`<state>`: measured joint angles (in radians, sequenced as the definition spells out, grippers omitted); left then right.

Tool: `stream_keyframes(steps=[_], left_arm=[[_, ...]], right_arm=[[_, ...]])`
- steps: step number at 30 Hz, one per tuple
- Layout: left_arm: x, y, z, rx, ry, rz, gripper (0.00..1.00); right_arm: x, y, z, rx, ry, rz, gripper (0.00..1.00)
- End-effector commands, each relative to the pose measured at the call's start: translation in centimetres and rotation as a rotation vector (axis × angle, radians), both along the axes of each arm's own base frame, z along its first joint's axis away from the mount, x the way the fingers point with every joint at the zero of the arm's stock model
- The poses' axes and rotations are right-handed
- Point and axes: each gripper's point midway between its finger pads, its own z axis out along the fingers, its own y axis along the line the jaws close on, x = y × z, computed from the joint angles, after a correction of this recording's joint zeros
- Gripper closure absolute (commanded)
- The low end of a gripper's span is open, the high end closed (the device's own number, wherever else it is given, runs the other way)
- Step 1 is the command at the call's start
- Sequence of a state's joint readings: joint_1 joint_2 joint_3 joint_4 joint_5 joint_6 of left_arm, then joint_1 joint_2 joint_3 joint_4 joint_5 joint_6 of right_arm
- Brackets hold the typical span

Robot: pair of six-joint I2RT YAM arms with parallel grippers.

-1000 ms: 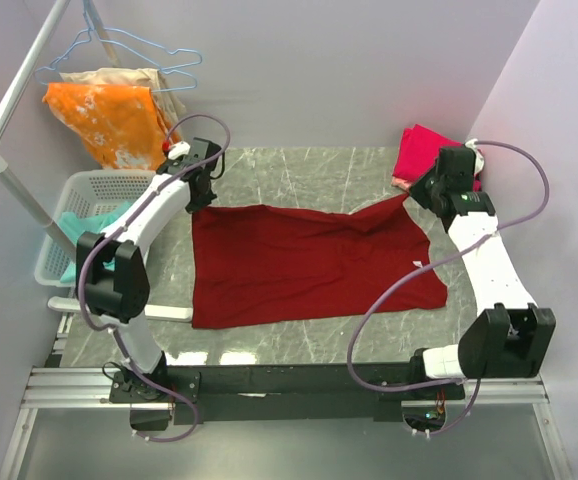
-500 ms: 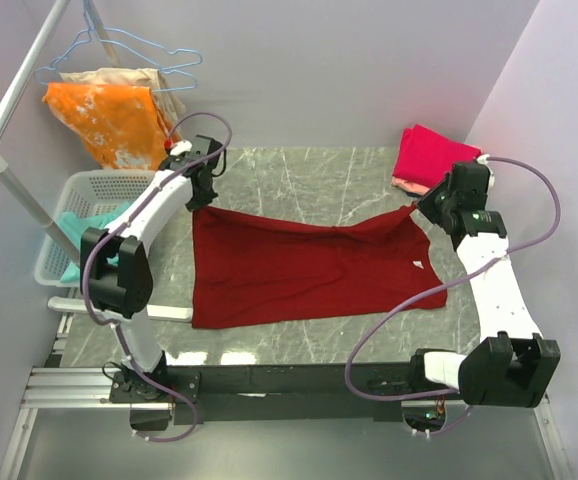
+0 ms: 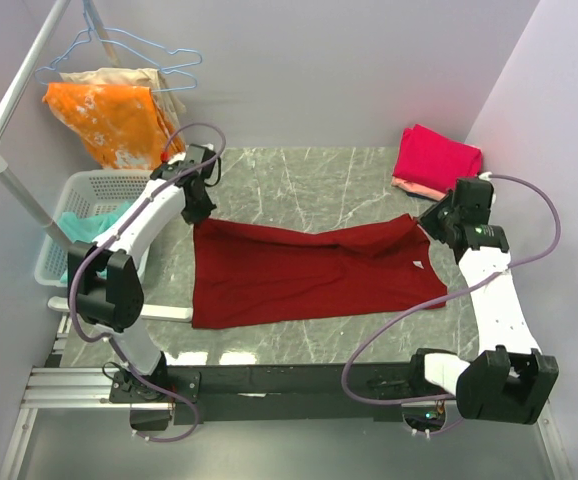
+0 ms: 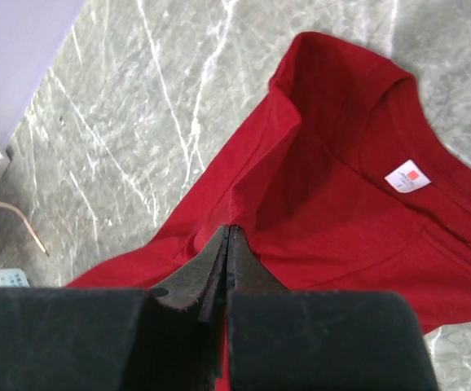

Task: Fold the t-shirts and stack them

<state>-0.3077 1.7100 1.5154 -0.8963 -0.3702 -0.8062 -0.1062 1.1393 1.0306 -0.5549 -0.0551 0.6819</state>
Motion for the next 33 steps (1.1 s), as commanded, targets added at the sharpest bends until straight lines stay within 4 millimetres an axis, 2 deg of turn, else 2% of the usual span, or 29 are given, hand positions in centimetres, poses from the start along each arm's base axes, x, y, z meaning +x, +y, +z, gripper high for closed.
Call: stream_keyframes(steps=[1,10,15,23,33], left_arm=[[-2.6,0.5,-0.8,-0.013,0.068,0.014,0.99],[-5.9,0.6,-3.3,-0.042,0.164,0.031,0.99],[-7.8,1.3,-4.9,-0.019,0.224,0.056,0.99],[-9.7,1.5,-6.7,-0.029,0.279,0.08,0.98],[-11.1,2.1,-8.4,0.001,0.333,0.11,0.97]], right_arm=[[-0.6,-1.0,0.7,-0.004,-0.026,-0.019,1.0],[-1.0,-3.5,-1.3,0.026,0.022,-0.071,1.0],[-1.5,-3.6,-2.2,0.034,0.046,-0.074,1.0],[-2.6,-3.6,-3.9,0.041,0.095,-0.078,1.0],[-4.0,-3.5,-5.3,0.042,0.135,-0.086,1.0]])
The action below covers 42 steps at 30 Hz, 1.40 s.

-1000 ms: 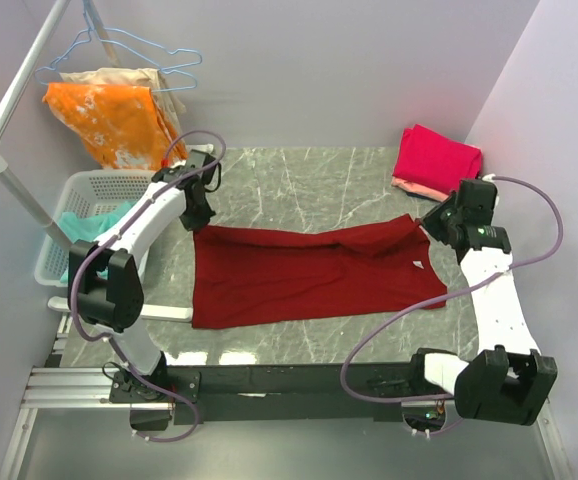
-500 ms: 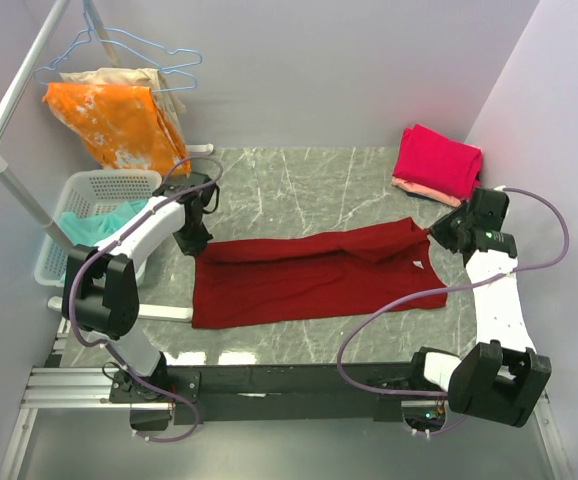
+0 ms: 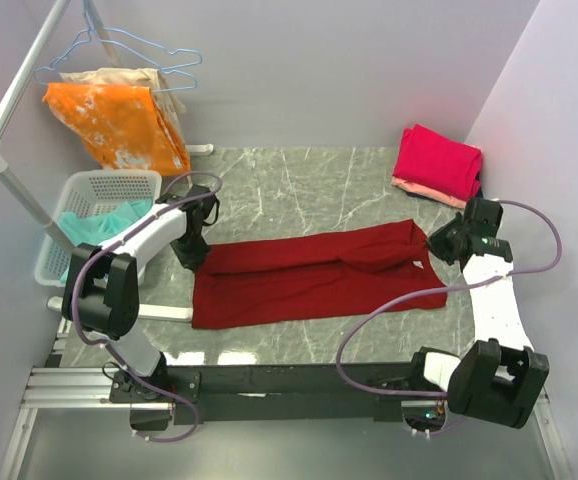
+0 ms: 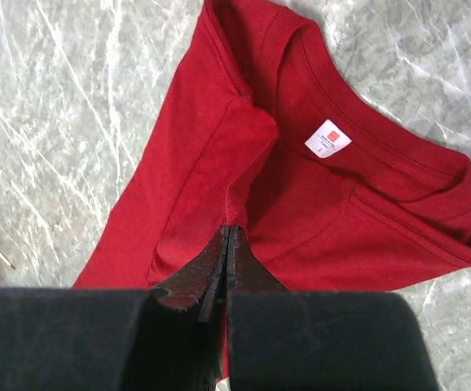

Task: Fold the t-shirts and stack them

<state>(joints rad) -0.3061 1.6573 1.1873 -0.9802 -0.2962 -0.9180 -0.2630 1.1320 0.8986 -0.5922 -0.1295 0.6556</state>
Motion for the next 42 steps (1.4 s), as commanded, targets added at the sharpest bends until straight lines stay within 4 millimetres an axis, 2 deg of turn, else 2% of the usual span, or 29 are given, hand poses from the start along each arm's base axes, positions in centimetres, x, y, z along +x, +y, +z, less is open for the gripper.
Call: stream_keyframes(steps=[1,3,5,6,10,15,18,19,20,22,24,26,28,30,32,33,34,36,37,39,40,42], left_arm=[[-0.7,0.5,0.1,0.005,-0.004,0.026,0.93],[-1.0,0.5,-0.5,0.005,0.01,0.026,0.87],[-1.2,0.5,-1.0,0.009,0.026,0.021,0.63],[-1.3,0.4,-1.2,0.003,0.029,0.017,0.47],[-1.2,0.9,-0.1,0.022,-0.016,0.046,0.34],[0.4,0.9,3.0,0.007,-0.145,0.06,0.27],[0.6,1.1,4.4,0.014,-0.177,0.08,0.27],[0.4,1.7,4.9,0.04,-0.19,0.108,0.27],[0.3,2.0,5.2,0.053,-0.201,0.128,0.27],[0.0,2.4,6.1,0.058,-0.244,0.162,0.27],[0.6,1.8,6.7,0.019,-0.292,0.138,0.26],[1.1,0.6,6.3,-0.04,-0.294,0.112,0.26],[1.5,-0.2,5.6,-0.059,-0.263,0.077,0.26],[1.7,-1.3,4.7,-0.073,-0.223,0.032,0.27],[2.2,-2.5,4.8,-0.081,-0.225,-0.007,0.27],[2.5,-3.1,4.7,-0.089,-0.223,-0.03,0.27],[2.7,-3.6,4.9,-0.095,-0.228,-0.041,0.27],[2.8,-5.0,4.6,-0.114,-0.224,-0.086,0.27],[2.9,-5.4,4.6,-0.119,-0.225,-0.095,0.27],[2.8,-6.2,4.1,-0.125,-0.207,-0.121,0.27],[2.7,-6.5,4.0,-0.128,-0.203,-0.133,0.27],[2.7,-6.9,3.7,-0.128,-0.193,-0.147,0.27]], right_arm=[[-0.7,-0.3,0.3,-0.022,-0.017,0.0,1.0],[-0.9,-0.1,-0.1,-0.015,-0.011,0.005,1.0],[-1.0,0.0,-0.4,-0.01,-0.005,0.006,1.0],[-0.9,0.1,-0.4,-0.007,-0.009,0.01,1.0],[-0.9,0.2,-0.4,-0.002,-0.013,0.015,1.0],[-0.9,0.2,-0.7,0.002,-0.009,0.017,1.0],[-1.0,0.1,-1.0,0.006,0.013,-0.001,1.0],[-1.1,0.0,-0.9,0.001,0.016,-0.004,0.93],[-1.4,-0.1,-1.0,0.003,0.029,-0.017,0.81],[-1.6,-0.2,-0.5,-0.013,0.009,-0.027,0.76],[-1.8,-0.4,0.0,-0.03,-0.016,-0.035,0.68],[-1.8,-0.1,1.0,-0.055,-0.055,-0.007,0.66],[-1.8,0.9,1.1,-0.068,-0.066,0.058,0.64],[-2.0,2.2,0.5,-0.053,-0.039,0.11,0.64],[-2.4,4.5,-0.8,-0.037,-0.017,0.197,0.64],[-2.6,4.9,-1.3,-0.04,-0.006,0.204,0.66],[-3.1,6.7,-2.4,-0.027,0.011,0.254,0.71],[-3.2,8.0,-3.2,-0.018,0.01,0.275,0.76],[-3.4,9.4,-4.1,0.001,0.017,0.309,0.81],[-3.6,10.1,-5.6,-0.003,0.055,0.319,0.84],[-3.5,11.1,-5.8,-0.003,0.05,0.353,0.84],[-3.4,11.5,-6.7,-0.021,0.078,0.369,0.83]])
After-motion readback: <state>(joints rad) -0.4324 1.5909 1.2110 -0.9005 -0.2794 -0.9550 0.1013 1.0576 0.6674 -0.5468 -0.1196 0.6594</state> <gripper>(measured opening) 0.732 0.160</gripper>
